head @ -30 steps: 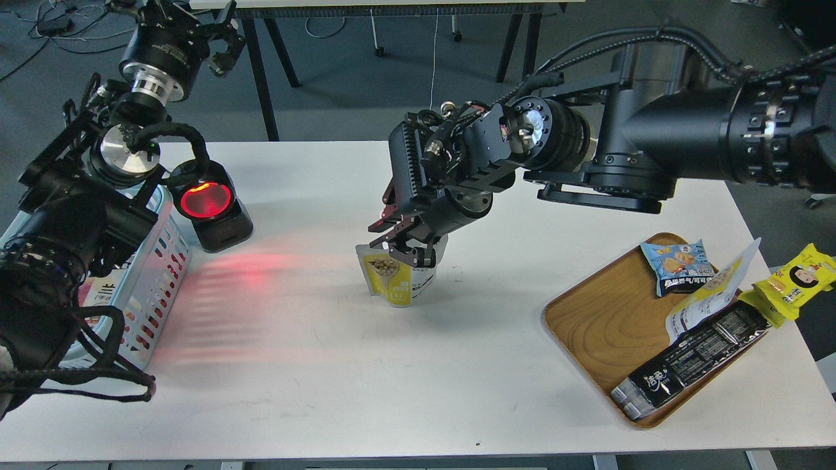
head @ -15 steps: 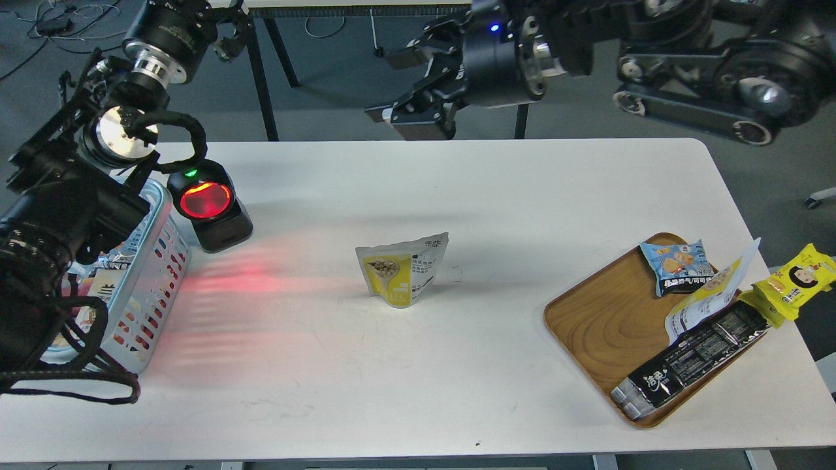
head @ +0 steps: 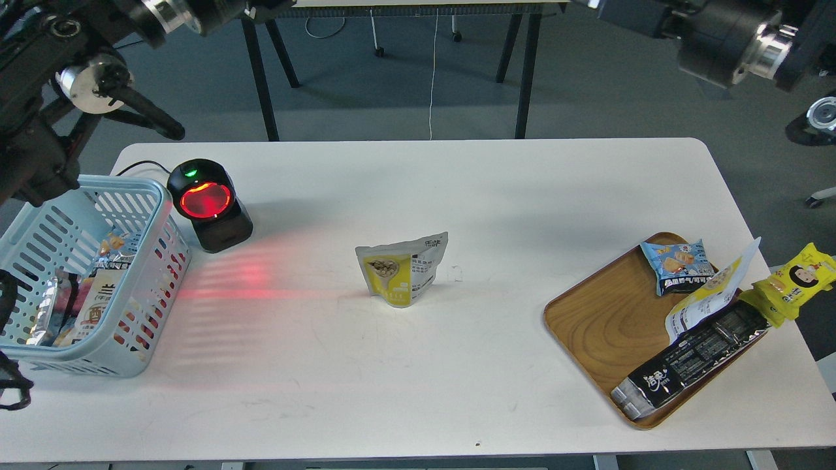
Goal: Scan snack and place in basket
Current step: 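Release the yellow bag upright and withdraw the right gripper, then reach the left gripper from the basket toward the yellow bag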
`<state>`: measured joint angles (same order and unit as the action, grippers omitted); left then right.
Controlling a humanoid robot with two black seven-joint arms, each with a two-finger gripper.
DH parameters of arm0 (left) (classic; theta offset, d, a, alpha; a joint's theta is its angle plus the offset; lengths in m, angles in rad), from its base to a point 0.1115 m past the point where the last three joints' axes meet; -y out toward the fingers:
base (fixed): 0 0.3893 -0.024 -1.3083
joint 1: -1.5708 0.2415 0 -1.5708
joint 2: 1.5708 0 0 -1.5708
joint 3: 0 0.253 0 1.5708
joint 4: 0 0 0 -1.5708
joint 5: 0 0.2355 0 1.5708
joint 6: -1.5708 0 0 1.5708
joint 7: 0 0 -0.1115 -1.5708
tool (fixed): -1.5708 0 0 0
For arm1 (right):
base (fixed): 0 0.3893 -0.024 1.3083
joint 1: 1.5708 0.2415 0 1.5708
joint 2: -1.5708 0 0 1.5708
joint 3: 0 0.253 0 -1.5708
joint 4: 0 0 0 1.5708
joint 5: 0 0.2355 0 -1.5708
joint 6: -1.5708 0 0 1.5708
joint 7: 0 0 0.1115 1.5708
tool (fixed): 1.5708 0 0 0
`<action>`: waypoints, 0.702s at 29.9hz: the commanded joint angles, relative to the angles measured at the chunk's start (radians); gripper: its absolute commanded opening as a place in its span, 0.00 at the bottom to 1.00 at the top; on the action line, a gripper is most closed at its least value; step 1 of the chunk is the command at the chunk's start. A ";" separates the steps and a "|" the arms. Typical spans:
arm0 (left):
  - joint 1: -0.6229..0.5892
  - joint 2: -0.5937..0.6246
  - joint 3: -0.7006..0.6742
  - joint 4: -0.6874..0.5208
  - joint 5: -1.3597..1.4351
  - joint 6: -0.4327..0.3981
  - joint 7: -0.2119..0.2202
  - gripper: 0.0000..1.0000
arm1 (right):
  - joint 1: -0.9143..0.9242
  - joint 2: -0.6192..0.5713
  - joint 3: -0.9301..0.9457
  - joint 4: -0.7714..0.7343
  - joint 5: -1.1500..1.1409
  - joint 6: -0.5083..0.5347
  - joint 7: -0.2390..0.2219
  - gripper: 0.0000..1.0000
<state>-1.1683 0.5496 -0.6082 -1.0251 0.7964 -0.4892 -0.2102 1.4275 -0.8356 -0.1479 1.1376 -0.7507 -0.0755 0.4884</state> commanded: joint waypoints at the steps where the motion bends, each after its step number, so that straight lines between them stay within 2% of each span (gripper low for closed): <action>1: -0.004 0.010 0.001 -0.139 0.206 0.001 -0.002 0.99 | -0.097 0.021 0.065 -0.097 0.199 0.011 0.000 0.99; 5: 0.004 0.010 0.002 -0.301 0.459 0.001 -0.003 0.98 | -0.144 0.095 0.079 -0.220 0.423 0.034 0.000 0.99; 9: 0.012 -0.003 0.008 -0.409 0.679 0.001 -0.005 0.97 | -0.196 0.171 0.097 -0.363 0.702 0.144 0.000 0.99; 12: 0.015 -0.026 0.105 -0.438 0.873 0.001 -0.003 0.96 | -0.225 0.240 0.135 -0.478 0.867 0.223 0.000 0.99; 16: 0.024 -0.077 0.200 -0.475 1.091 0.001 -0.003 0.96 | -0.321 0.345 0.308 -0.581 1.020 0.321 0.000 0.99; 21: 0.035 -0.077 0.283 -0.509 1.237 0.001 -0.005 0.96 | -0.473 0.405 0.557 -0.590 1.035 0.339 0.000 0.99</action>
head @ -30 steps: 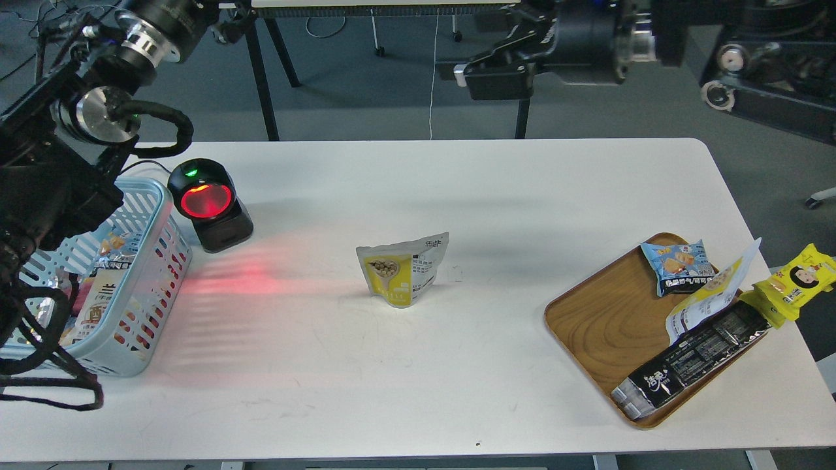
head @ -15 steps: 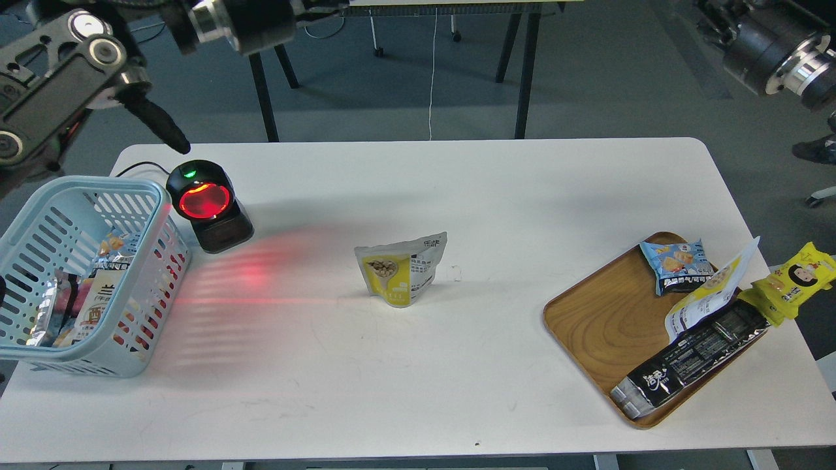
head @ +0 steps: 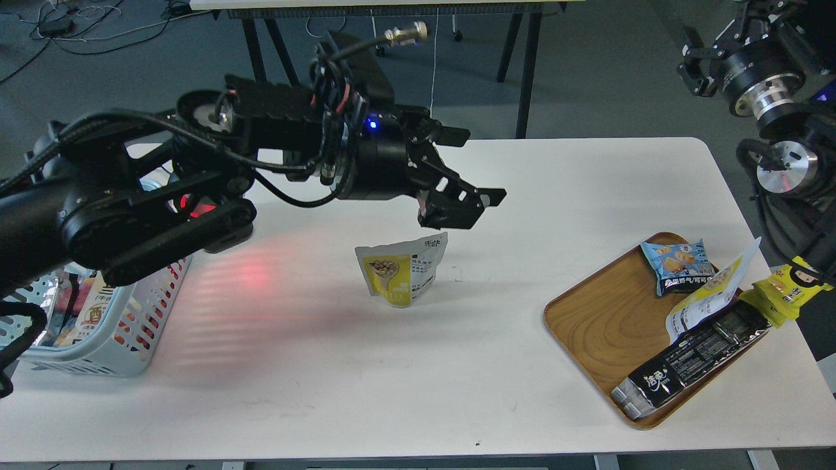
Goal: Scan snack and place in basket
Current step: 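Reach the left gripper from the basket toward the yellow bag, then grasp the top of the yellow bag with the left gripper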
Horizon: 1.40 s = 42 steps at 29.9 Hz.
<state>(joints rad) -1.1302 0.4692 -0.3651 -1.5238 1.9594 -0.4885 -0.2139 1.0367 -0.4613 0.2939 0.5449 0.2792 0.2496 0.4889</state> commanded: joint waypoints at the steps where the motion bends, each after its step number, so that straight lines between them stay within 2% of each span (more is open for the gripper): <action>1: -0.005 0.008 0.050 -0.010 0.091 0.000 -0.001 0.96 | -0.099 0.035 0.134 0.007 0.005 0.019 0.000 0.99; 6: 0.010 0.014 0.103 -0.001 0.140 0.000 0.001 0.96 | -0.113 0.039 0.139 0.012 0.005 0.088 0.000 0.99; 10: 0.010 0.014 0.126 0.051 0.222 0.000 -0.002 0.96 | -0.104 0.044 0.140 0.013 0.005 0.102 0.000 0.99; 19: 0.012 0.062 0.213 0.068 0.222 0.000 -0.131 0.92 | -0.090 0.046 0.140 0.013 0.003 0.103 0.000 0.99; 21: 0.013 0.058 0.215 0.076 0.222 0.000 -0.142 0.89 | -0.090 0.044 0.140 0.015 0.003 0.103 0.000 0.99; 22: 0.013 0.057 0.215 0.088 0.222 0.000 -0.142 0.87 | -0.092 0.044 0.140 0.015 0.003 0.103 0.000 0.99; 25: 0.020 0.049 0.215 0.137 0.222 0.000 -0.144 0.70 | -0.092 0.044 0.140 0.015 0.003 0.103 0.000 0.99; 29: 0.021 0.048 0.215 0.155 0.222 0.000 -0.144 0.45 | -0.089 0.044 0.140 0.015 0.003 0.103 0.000 0.99; 32: 0.026 0.048 0.216 0.171 0.222 0.000 -0.145 0.32 | -0.089 0.046 0.140 0.015 0.003 0.103 0.000 0.99; 35: 0.035 0.048 0.216 0.186 0.222 0.000 -0.145 0.26 | -0.090 0.046 0.142 0.015 0.003 0.103 0.000 0.99; 42: 0.039 0.046 0.216 0.197 0.222 0.000 -0.144 0.20 | -0.090 0.044 0.137 0.013 0.002 0.103 0.000 0.99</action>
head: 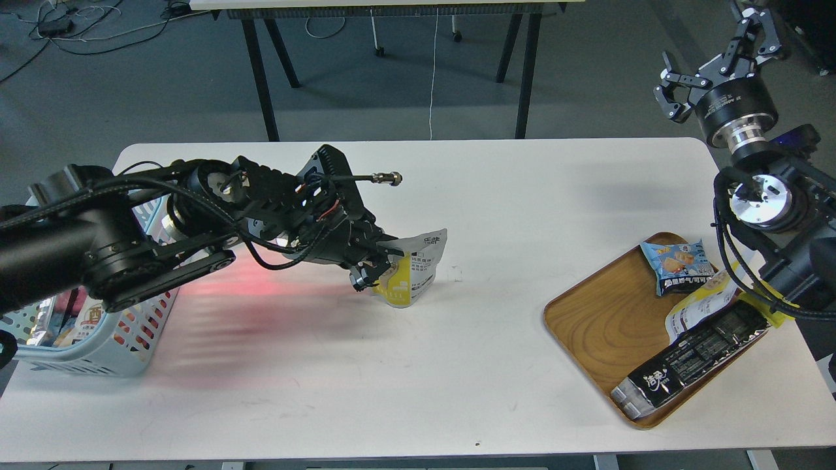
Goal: Scan snack and place in basket
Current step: 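Grasp the top of the yellow bag with the left gripper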
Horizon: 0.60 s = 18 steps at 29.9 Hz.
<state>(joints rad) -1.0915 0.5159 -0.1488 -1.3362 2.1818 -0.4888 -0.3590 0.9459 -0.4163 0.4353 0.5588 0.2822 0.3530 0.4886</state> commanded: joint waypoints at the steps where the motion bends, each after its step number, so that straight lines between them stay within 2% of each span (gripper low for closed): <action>1: 0.001 0.000 0.000 0.012 0.000 0.000 0.002 0.18 | 0.002 -0.001 -0.004 0.000 -0.001 0.000 0.000 0.99; 4: -0.001 0.000 0.000 0.012 0.000 0.000 0.002 0.03 | 0.004 -0.004 -0.004 0.000 -0.001 0.000 0.000 0.99; 6: -0.001 0.000 -0.002 0.012 0.000 0.000 0.000 0.01 | 0.007 -0.007 -0.004 0.000 -0.001 0.000 0.000 0.99; 13: -0.004 0.027 -0.021 -0.032 0.000 0.000 -0.011 0.00 | 0.008 -0.012 -0.003 0.000 -0.001 0.000 0.000 0.99; 18: -0.002 0.159 -0.083 -0.093 0.000 0.000 -0.081 0.00 | 0.008 -0.013 -0.003 -0.002 -0.001 0.000 0.000 0.99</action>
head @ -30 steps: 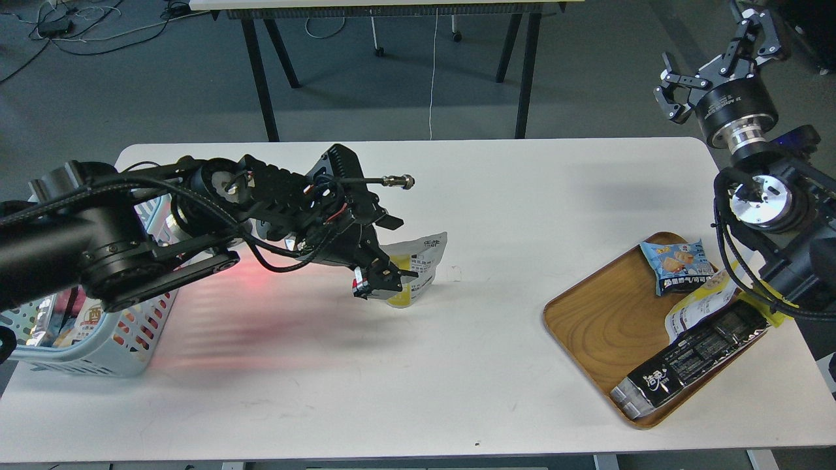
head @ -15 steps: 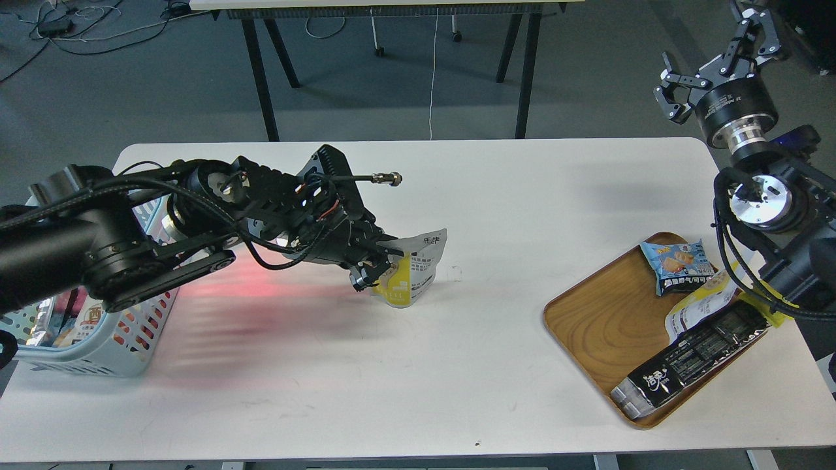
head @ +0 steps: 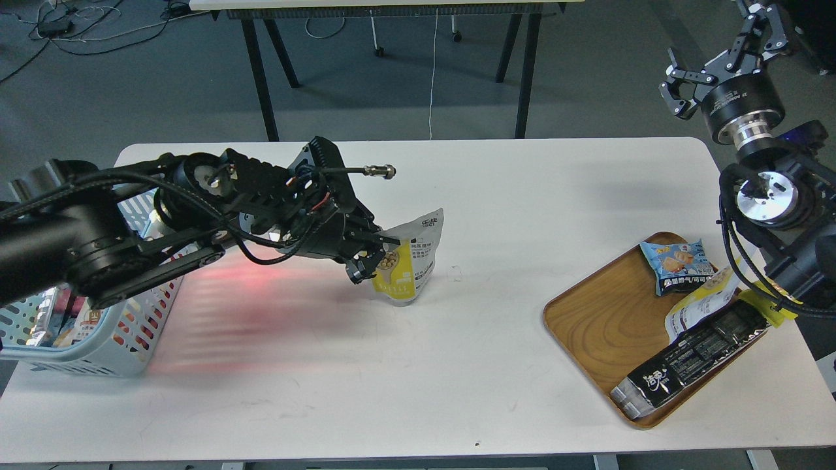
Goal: Scan snack and place in basket
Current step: 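Grasp the top of the yellow bag with the left gripper, then carry the yellow bag over the red scanner and hold it there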
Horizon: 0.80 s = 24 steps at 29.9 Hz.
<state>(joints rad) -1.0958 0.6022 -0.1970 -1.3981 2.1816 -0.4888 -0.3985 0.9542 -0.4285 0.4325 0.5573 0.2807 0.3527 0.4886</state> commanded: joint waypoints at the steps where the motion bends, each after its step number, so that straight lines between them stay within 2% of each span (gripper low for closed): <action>1: 0.004 0.093 -0.041 -0.032 0.000 0.000 -0.054 0.00 | 0.000 -0.001 0.000 0.000 0.000 0.000 0.000 0.99; 6: 0.004 0.221 -0.050 -0.032 0.000 0.000 -0.090 0.00 | 0.000 -0.007 0.000 0.000 0.000 0.018 0.000 0.99; 12: 0.036 0.344 -0.036 -0.013 0.000 0.000 -0.090 0.00 | 0.001 -0.007 0.000 0.000 0.000 0.034 0.000 0.99; 24: 0.086 0.413 -0.038 -0.012 0.000 0.000 -0.090 0.00 | 0.020 -0.001 0.000 0.000 0.000 0.034 0.000 0.99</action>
<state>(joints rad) -1.0144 1.0123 -0.2347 -1.4108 2.1816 -0.4887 -0.4888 0.9713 -0.4305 0.4327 0.5568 0.2806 0.3867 0.4887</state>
